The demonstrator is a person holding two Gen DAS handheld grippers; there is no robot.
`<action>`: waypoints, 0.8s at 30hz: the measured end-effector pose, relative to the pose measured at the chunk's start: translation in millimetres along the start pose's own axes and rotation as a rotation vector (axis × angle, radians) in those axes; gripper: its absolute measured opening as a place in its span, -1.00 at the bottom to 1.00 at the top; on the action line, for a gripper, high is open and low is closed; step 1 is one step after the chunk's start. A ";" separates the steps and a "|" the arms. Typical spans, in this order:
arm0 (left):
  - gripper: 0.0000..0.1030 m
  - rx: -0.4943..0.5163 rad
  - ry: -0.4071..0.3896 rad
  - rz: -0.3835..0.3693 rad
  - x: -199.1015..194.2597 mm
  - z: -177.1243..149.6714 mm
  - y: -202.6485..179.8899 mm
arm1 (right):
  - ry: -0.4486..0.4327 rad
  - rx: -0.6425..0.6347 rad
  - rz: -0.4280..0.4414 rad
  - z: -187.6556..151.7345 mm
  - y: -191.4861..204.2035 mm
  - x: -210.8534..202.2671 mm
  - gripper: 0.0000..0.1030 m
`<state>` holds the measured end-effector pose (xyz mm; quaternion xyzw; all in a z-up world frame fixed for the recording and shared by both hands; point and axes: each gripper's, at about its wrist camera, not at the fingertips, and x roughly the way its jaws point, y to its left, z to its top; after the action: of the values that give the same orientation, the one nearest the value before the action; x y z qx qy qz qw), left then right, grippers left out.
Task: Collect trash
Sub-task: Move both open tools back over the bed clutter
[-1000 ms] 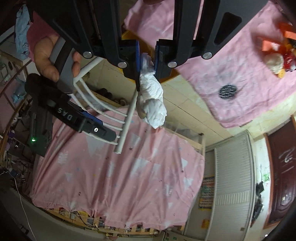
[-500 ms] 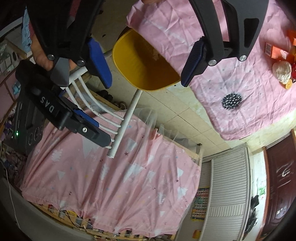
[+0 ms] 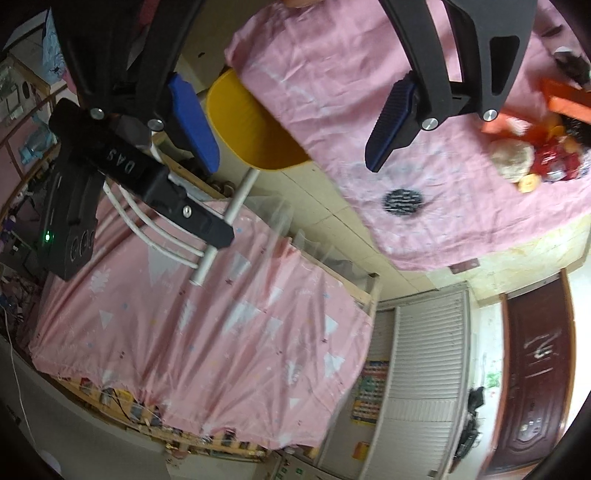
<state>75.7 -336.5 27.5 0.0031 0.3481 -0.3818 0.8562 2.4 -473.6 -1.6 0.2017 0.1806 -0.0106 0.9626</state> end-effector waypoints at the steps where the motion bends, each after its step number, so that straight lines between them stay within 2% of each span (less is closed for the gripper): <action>1: 0.47 -0.006 -0.007 0.008 -4.7 -0.7 4.3 | 0.010 -0.012 0.008 -1.5 6.6 3.7 0.84; 14: 0.57 -0.117 -0.085 0.191 -77.9 -11.1 88.7 | 0.104 -0.095 0.114 -21.4 71.5 39.9 0.84; 20: 0.61 -0.176 -0.127 0.317 -116.0 -22.0 131.5 | 0.156 -0.123 0.153 -31.4 97.7 61.1 0.85; 24: 0.62 -0.212 -0.153 0.373 -137.4 -28.1 154.4 | 0.183 -0.147 0.177 -36.1 116.4 73.7 0.85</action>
<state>96.2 -130.0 48.2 -0.0517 0.3137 -0.1772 0.9314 69.7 -348.6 -13.6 0.1459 0.2493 0.1058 0.9515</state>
